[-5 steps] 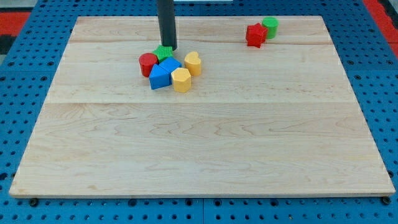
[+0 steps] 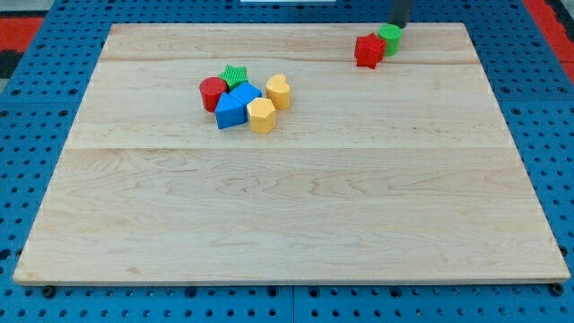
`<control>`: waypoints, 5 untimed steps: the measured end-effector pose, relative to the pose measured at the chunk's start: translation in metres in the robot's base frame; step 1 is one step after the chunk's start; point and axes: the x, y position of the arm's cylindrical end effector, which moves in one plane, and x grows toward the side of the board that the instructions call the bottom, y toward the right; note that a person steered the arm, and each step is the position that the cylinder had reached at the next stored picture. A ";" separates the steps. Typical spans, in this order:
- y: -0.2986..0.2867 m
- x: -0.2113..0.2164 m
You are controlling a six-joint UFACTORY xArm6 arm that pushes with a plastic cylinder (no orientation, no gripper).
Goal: Slide the red star above the yellow heart
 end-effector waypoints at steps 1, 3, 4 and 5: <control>0.014 0.014; -0.016 0.047; -0.045 0.054; -0.075 0.054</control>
